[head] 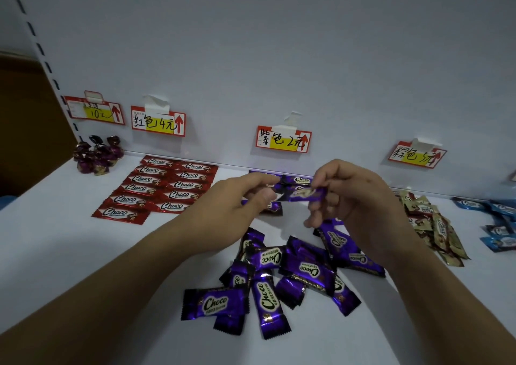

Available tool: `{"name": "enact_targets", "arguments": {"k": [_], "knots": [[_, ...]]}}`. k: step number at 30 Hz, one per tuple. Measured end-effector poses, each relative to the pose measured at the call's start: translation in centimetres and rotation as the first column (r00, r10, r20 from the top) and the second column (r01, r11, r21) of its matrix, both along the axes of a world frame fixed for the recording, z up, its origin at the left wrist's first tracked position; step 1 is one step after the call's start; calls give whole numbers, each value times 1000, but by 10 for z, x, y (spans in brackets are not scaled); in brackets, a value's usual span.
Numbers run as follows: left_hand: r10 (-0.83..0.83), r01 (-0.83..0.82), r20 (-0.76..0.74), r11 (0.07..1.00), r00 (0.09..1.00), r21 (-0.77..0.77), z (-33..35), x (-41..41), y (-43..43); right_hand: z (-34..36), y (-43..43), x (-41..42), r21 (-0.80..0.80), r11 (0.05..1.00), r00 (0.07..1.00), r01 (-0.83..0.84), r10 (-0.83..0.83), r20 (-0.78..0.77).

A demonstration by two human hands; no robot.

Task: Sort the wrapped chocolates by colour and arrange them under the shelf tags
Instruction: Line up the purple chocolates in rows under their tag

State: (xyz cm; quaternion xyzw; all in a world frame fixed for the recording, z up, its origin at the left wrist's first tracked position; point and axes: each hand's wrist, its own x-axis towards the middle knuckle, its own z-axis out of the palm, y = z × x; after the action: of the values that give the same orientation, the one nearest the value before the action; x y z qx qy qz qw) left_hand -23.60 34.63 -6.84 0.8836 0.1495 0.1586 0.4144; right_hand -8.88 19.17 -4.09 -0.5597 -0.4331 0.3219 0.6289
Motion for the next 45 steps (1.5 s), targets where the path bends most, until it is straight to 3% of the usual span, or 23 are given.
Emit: {"name": "enact_targets", "arguments": {"k": [2, 5, 9, 14, 21, 25, 30, 33, 36, 40, 45], "knots": [[-10, 11, 13, 996, 1000, -83, 0, -1, -1, 1, 1, 1, -49, 999, 1000, 24, -23, 17], [-16, 17, 15, 999, 1000, -41, 1, -1, -2, -2, 1, 0, -115, 990, 978, 77, -53, 201], [47, -50, 29, 992, 998, 118, 0, -2, 0, -7, 4, 2, -182, 952, 928, 247, -178, 326], [36, 7, -97, 912, 995, 409, -1, -5, 8, -13, 9, 9, -241, 865, 784, 440, -239, 573], [59, 24, -147, 862, 987, 507, 0, -3, 12, -13, 7, 10, -231, 788, 700, 571, -320, 638], [47, 60, -187, 848, 981, 527, -1, -3, 12, -14, 8, 7, -304, 734, 677, 608, -278, 681], [36, 94, -232, 845, 972, 526, -2, -1, 14, -7, 5, -3, -413, 826, 763, 383, -30, 646], [40, 114, -261, 829, 964, 547, -3, -1, 15, -4, -1, 5, -295, 841, 604, 453, -46, 796], [43, 122, -269, 815, 962, 567, -2, -1, 13, -9, -1, 9, -314, 849, 495, 424, 72, 866], [46, 129, -275, 801, 960, 585, -1, 0, 12, -10, 3, 4, -437, 820, 443, 370, 258, 859], [74, 117, -278, 784, 958, 610, -4, 2, 13, -12, 5, 1, -468, 794, 403, 388, 311, 861]]}}
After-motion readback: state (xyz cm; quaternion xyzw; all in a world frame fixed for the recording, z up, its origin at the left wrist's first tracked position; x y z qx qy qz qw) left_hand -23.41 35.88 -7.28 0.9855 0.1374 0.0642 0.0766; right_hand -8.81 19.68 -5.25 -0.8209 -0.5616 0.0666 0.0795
